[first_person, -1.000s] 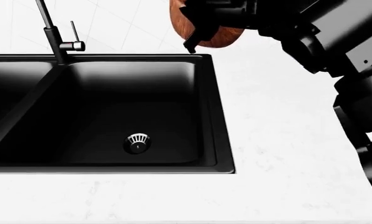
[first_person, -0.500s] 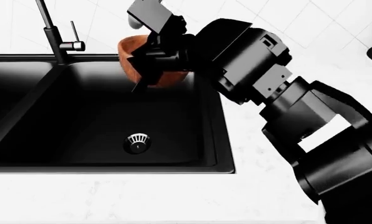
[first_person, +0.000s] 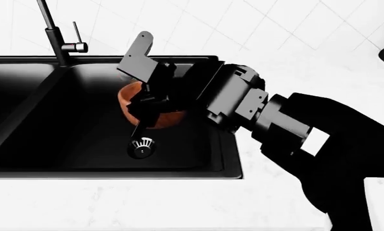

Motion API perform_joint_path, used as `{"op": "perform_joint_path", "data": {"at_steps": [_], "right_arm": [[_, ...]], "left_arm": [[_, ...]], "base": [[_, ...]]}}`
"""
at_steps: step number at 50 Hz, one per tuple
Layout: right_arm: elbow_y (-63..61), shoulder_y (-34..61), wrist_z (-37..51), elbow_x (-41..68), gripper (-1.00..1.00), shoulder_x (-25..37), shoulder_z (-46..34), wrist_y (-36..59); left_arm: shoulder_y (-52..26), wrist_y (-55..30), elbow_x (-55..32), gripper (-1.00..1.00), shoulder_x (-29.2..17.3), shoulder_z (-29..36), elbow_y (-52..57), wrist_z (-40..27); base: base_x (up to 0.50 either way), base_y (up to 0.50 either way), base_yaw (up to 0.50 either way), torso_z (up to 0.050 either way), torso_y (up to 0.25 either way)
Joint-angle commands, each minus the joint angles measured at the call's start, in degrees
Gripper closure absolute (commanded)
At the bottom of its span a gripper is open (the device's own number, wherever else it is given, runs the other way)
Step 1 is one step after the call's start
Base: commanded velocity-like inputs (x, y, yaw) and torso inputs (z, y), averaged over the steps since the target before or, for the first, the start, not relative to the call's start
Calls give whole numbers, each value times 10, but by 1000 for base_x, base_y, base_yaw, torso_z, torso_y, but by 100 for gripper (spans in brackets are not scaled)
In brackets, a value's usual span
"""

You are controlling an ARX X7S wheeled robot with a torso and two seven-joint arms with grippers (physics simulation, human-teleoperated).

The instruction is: Move the fresh-baked cupcake off the tray onto the counter, and place the bowl used for mixing into the sink.

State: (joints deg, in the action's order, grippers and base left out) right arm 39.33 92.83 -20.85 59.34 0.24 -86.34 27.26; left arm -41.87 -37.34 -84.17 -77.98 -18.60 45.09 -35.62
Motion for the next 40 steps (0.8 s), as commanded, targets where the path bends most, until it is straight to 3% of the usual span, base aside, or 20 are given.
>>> {"op": "perform_joint_path", "data": {"at_steps": [1, 16, 40], "right_arm": [[-14, -6, 1, 10, 100, -2, -23, 10], [-32, -21, 7, 27, 100, -2, -23, 27], [-28, -41, 8, 53, 100, -2, -24, 34]], "left_arm": [[43, -37, 2, -100, 26, -69, 6, 12], [62, -71, -7, -100, 40, -122, 7, 18], [59, -70, -4, -100, 47, -112, 12, 16]], "base": [[0, 0, 0, 0, 0], [0, 0, 0, 0, 1], [0, 0, 0, 0, 0]]}}
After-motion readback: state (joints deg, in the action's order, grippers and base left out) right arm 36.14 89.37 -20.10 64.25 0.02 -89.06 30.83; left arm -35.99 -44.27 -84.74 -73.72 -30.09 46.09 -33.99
